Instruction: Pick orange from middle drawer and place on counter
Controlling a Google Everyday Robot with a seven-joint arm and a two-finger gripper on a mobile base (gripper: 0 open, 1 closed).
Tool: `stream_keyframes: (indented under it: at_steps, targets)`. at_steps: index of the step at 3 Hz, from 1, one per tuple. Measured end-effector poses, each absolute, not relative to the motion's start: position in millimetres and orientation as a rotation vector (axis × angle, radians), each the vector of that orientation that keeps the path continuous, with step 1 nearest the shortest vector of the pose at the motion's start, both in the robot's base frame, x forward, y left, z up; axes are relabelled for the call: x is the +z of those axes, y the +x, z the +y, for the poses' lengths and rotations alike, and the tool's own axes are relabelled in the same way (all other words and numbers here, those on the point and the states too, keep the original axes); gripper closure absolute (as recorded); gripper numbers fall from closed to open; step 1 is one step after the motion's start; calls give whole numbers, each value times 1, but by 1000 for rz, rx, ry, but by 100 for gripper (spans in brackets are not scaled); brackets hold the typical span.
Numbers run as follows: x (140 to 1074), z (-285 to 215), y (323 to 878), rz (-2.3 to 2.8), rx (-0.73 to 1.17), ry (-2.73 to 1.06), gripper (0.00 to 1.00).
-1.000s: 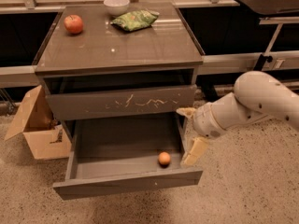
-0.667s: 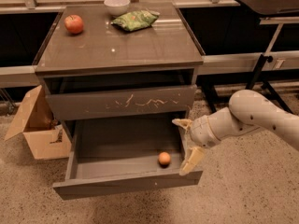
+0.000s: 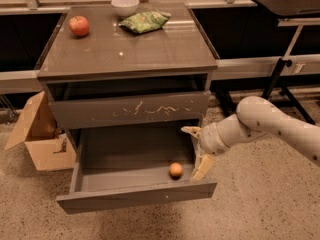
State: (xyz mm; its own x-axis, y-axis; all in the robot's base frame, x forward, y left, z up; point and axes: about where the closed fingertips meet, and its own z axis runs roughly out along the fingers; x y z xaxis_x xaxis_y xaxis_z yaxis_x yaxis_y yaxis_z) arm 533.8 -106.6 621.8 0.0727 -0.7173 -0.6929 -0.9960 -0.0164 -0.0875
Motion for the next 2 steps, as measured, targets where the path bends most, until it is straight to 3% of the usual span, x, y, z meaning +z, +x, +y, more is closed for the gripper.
stream_keyframes:
  at_steps: [2]
  targets:
    - [554, -122, 599, 1719, 571, -1821, 0]
